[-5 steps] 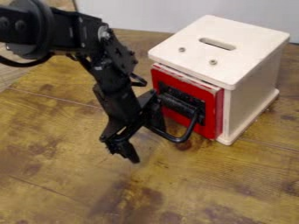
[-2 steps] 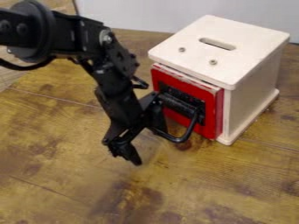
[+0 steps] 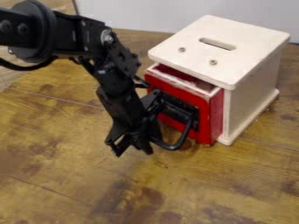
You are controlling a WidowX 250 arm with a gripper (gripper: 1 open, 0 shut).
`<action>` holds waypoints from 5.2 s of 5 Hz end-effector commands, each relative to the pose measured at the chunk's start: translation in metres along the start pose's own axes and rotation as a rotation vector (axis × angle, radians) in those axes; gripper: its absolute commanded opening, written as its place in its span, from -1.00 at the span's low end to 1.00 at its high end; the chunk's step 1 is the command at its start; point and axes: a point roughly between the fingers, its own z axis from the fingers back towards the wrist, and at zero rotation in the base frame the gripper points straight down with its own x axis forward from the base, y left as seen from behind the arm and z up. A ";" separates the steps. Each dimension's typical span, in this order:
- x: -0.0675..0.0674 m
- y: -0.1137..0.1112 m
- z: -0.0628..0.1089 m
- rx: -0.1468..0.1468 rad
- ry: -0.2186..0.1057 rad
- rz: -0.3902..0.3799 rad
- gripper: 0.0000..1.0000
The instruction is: Open the drawer
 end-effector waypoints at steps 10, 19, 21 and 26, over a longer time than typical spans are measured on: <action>0.008 0.034 0.028 -0.020 -0.134 0.080 -1.00; 0.050 0.053 0.036 0.022 -0.239 0.218 -1.00; 0.058 0.058 0.039 0.033 -0.259 0.244 -1.00; 0.064 0.068 0.055 0.047 -0.309 0.242 1.00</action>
